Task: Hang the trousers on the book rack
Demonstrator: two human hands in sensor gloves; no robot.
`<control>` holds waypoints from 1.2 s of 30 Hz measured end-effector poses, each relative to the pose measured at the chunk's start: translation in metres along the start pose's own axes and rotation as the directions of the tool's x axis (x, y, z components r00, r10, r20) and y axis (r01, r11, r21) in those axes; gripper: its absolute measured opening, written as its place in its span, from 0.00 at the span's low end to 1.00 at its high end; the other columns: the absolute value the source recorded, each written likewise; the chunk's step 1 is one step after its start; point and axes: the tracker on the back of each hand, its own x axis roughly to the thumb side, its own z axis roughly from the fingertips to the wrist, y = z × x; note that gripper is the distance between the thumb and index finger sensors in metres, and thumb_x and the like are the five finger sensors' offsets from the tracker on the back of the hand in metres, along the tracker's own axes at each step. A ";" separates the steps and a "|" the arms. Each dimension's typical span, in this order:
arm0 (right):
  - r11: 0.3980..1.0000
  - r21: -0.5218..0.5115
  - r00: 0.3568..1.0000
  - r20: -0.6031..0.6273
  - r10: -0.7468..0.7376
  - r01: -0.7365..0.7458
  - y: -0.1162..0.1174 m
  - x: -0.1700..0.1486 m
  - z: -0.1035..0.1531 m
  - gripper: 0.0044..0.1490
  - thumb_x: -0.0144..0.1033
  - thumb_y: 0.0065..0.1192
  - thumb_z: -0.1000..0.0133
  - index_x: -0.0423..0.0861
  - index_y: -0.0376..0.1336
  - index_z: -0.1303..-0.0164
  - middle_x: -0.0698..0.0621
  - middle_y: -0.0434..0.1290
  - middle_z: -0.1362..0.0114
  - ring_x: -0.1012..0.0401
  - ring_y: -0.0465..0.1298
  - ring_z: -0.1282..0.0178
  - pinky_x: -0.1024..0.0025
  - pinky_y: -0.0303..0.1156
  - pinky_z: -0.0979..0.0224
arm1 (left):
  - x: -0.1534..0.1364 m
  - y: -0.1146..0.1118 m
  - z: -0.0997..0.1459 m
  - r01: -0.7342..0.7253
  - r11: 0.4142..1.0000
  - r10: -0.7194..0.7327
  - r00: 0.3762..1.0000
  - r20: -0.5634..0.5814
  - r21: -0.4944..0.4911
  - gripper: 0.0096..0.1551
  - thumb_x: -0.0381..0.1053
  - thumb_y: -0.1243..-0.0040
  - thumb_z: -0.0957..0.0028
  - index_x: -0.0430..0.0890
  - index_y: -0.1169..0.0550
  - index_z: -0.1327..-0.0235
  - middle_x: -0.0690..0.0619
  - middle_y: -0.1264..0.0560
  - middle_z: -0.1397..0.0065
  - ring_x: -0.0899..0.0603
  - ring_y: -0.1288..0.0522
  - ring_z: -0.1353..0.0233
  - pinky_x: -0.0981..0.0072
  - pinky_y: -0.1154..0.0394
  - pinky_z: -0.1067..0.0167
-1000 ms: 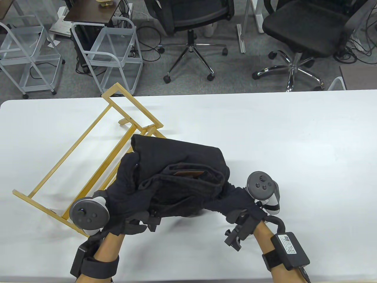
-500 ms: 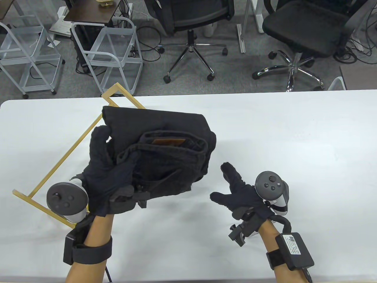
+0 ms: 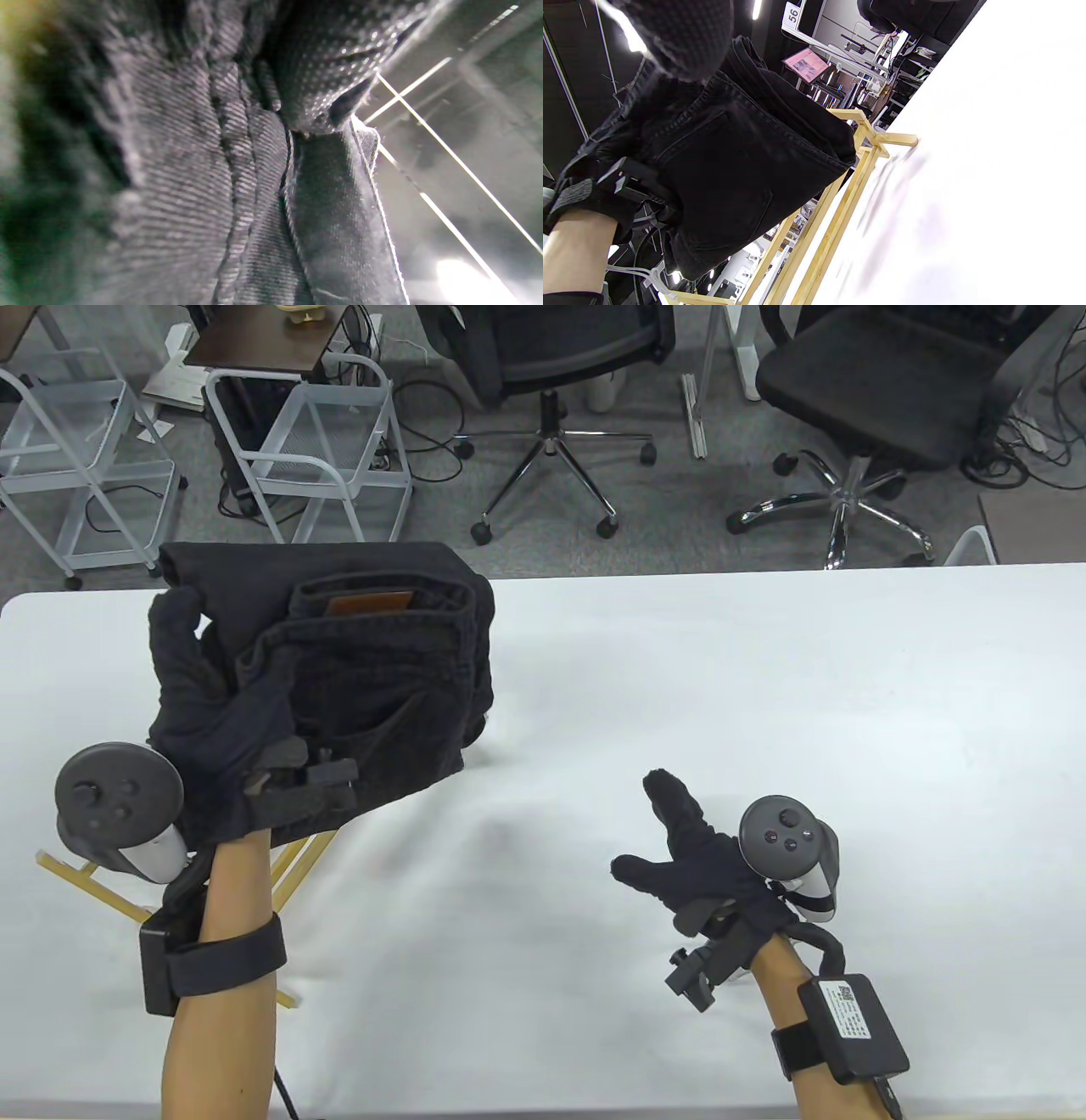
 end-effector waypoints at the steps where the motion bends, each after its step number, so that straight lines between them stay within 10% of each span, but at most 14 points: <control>1: 1.000 -0.001 1.000 -0.001 0.000 0.000 -0.001 0.000 0.000 0.69 0.58 0.68 0.55 0.31 0.35 0.26 0.27 0.39 0.19 0.28 0.49 0.23 0.23 0.48 0.35 | -0.004 0.000 -0.003 -0.003 1.000 0.004 1.000 -0.017 0.005 0.52 0.49 0.21 0.57 0.53 0.45 0.29 0.65 0.20 0.38 0.42 0.10 0.51 0.46 0.19 0.43; 13: 0.999 0.049 0.999 -0.031 0.014 -0.012 0.001 -0.003 0.000 0.69 0.57 0.68 0.54 0.31 0.34 0.26 0.27 0.38 0.20 0.28 0.49 0.23 0.23 0.49 0.35 | -0.070 0.015 -0.019 0.030 0.986 0.017 0.961 -0.275 0.164 0.51 0.48 0.22 0.56 0.52 0.45 0.30 0.64 0.21 0.38 0.41 0.10 0.51 0.45 0.19 0.43; 36: 0.993 0.120 0.999 -0.051 0.009 -0.003 0.005 -0.005 -0.001 0.67 0.57 0.65 0.52 0.31 0.34 0.26 0.27 0.37 0.20 0.28 0.50 0.23 0.24 0.51 0.34 | -0.130 -0.002 -0.002 0.253 0.963 -0.211 0.927 -0.311 0.098 0.51 0.49 0.22 0.56 0.52 0.46 0.30 0.63 0.22 0.36 0.43 0.12 0.41 0.45 0.22 0.37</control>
